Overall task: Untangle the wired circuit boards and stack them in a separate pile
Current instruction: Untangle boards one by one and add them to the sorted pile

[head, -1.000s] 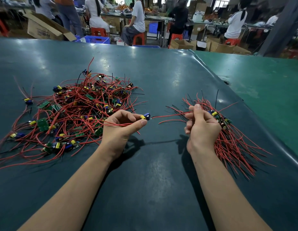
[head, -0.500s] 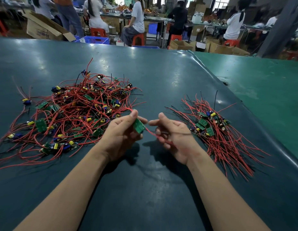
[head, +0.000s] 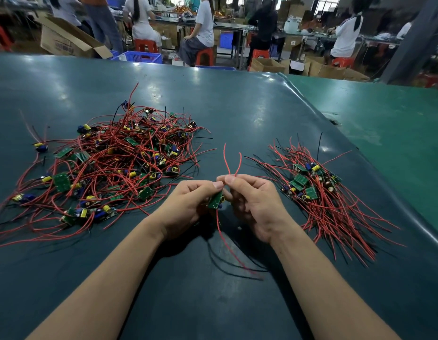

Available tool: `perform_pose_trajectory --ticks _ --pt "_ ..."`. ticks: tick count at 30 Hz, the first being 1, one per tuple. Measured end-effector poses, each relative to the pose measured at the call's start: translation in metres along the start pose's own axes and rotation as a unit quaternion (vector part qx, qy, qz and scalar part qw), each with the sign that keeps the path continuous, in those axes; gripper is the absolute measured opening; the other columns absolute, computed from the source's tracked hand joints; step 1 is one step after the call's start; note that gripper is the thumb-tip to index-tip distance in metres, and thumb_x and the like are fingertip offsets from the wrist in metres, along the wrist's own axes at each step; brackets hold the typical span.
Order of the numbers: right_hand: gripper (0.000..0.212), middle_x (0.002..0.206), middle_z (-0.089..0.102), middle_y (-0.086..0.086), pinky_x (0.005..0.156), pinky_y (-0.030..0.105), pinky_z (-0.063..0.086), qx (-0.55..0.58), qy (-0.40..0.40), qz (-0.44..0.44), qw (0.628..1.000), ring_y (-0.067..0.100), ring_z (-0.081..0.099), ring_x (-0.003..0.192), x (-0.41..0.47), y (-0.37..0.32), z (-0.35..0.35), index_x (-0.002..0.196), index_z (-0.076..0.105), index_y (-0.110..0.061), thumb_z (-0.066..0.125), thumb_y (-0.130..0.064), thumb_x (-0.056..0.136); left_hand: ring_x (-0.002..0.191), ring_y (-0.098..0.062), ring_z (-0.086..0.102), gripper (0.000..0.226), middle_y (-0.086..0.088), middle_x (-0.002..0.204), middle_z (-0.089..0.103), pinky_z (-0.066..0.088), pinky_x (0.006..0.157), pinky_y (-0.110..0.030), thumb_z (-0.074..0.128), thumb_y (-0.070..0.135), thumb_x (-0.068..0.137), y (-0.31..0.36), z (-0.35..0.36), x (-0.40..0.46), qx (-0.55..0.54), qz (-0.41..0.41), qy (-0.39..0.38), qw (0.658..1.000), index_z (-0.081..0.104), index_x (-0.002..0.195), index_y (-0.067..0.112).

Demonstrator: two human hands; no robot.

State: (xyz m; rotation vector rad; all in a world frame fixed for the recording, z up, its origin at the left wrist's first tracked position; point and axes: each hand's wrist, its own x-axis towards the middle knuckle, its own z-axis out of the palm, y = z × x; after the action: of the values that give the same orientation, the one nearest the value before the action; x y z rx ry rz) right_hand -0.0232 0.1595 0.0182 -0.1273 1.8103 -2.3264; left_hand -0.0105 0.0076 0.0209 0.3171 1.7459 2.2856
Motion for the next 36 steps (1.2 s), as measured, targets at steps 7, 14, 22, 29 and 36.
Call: perform_pose_trajectory --ticks 7,14,22,29,36 --pt "0.020 0.055 0.036 0.001 0.040 0.014 0.021 -0.042 -0.008 -0.003 0.999 0.008 0.026 0.041 -0.002 0.001 0.003 0.083 0.078 -0.015 0.061 -0.017 0.094 0.056 -0.010 0.056 0.033 -0.008 0.063 0.063 0.047 0.057 -0.017 0.056 0.012 0.088 -0.003 0.000 0.002 -0.013 -0.002 0.039 0.999 0.071 0.059 0.004" --pt "0.024 0.048 0.037 -0.006 0.038 0.014 0.017 -0.013 0.078 -0.056 0.995 0.006 0.024 0.034 0.001 -0.003 0.001 0.079 0.075 -0.009 0.059 -0.014 0.096 0.048 -0.015 0.040 0.028 -0.005 0.052 0.051 0.033 0.050 -0.025 0.061 0.018 0.079 -0.002 -0.005 0.002 0.036 -0.010 0.007 0.999 0.068 0.054 0.008" --pt "0.022 0.054 0.048 -0.007 0.032 0.015 0.022 0.148 0.130 -0.025 0.980 0.003 0.030 0.035 0.006 -0.008 -0.005 0.085 0.068 -0.004 0.053 -0.011 0.099 0.050 -0.018 0.034 0.030 -0.011 0.059 0.040 0.023 0.053 -0.031 0.067 0.035 0.067 0.001 -0.005 0.000 0.070 -0.013 -0.041 0.997 0.067 0.054 0.007" --pt "0.015 0.064 0.070 0.006 0.036 0.020 0.037 -0.068 0.145 -0.163 0.973 0.013 0.043 0.034 0.007 -0.006 -0.006 0.102 0.051 -0.015 0.051 -0.001 0.098 0.051 -0.019 0.033 0.029 -0.009 0.055 0.042 0.022 0.053 -0.032 0.065 0.034 0.065 0.003 -0.005 -0.005 0.075 -0.017 -0.046 0.996 0.064 0.053 0.007" --pt "0.011 0.086 0.075 0.007 0.041 0.016 0.039 0.166 0.060 -0.032 0.984 0.005 0.049 0.045 0.003 -0.015 -0.012 0.103 0.056 -0.008 0.059 -0.013 0.093 0.048 -0.020 0.037 0.027 -0.009 0.053 0.043 0.032 0.049 -0.026 0.055 0.017 0.075 0.005 -0.003 -0.004 0.046 -0.022 -0.018 0.999 0.064 0.052 0.004"
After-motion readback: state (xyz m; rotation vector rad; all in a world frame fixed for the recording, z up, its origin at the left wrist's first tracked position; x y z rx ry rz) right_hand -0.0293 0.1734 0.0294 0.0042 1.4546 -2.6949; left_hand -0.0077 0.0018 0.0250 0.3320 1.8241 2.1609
